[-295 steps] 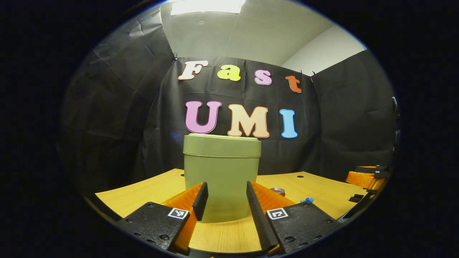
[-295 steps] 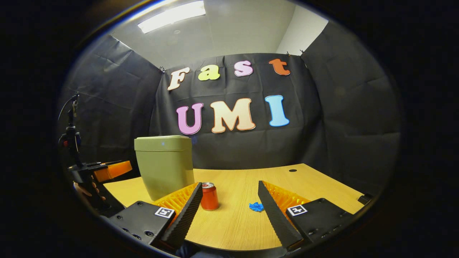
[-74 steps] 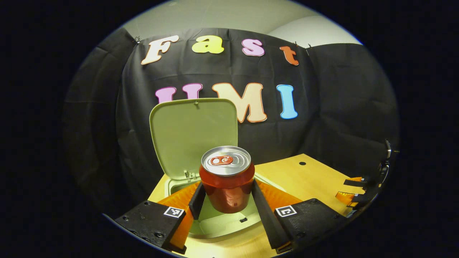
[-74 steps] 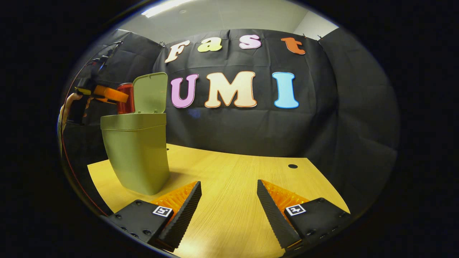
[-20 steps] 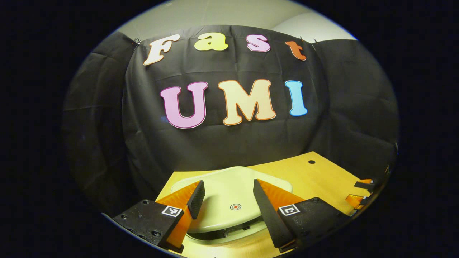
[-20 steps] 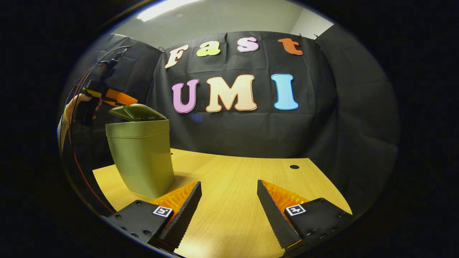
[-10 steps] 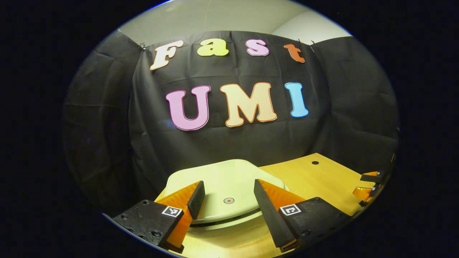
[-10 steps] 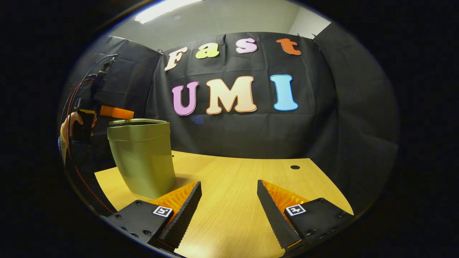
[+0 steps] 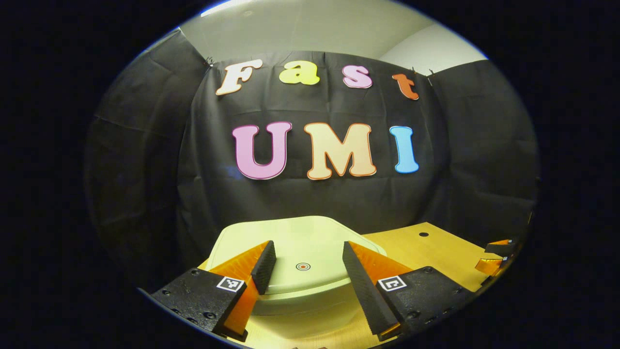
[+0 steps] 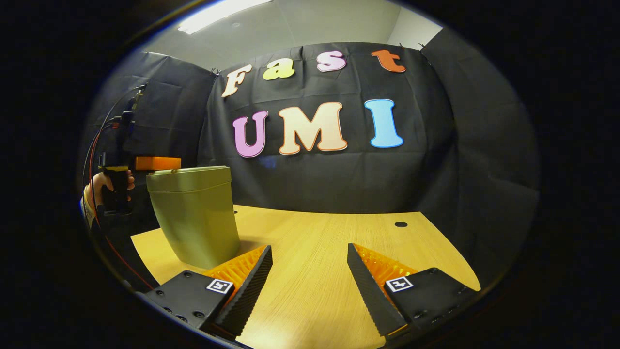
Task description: Press the lid of the desktop garbage bin to open it, pick up the crumpled paper on the desktop and throw it into the bin, then pick up the pop can on the desktop and drop it into the bin, and finally close the garbage bin lid.
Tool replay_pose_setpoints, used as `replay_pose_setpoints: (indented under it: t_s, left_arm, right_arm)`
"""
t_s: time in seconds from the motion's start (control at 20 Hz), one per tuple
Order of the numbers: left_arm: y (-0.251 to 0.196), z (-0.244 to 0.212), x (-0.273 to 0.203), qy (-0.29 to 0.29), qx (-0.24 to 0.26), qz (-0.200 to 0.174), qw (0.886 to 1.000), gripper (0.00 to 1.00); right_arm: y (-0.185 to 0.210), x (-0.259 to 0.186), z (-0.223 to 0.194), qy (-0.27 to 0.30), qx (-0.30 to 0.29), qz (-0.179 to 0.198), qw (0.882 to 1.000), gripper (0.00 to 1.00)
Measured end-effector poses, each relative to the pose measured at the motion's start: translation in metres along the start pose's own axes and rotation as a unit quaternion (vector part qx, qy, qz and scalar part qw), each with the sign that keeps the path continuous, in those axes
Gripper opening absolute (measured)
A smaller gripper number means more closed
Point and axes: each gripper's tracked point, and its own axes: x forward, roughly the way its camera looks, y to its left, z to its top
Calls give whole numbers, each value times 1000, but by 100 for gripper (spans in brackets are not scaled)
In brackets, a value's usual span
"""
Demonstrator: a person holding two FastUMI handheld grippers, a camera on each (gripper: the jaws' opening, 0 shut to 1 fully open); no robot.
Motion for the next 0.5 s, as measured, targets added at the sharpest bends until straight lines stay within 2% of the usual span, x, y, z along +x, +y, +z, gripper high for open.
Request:
replay_pose_setpoints:
  t_s: [0.25,0.35,0.5]
  left_arm:
    - [-3,-1,-1,-21,8,-4,1000,87]
    - [-4,-1,-2,-33,-10,-6,999,87]
    - [-5,-1,-1,-42,2,-5,999,88]
  right_arm:
    - [12,7,-5,13,-7,15,1000,98]
    - [15,8,-5,13,-7,19,1000,98]
    - [19,7,-2,10,-7,26,1000,98]
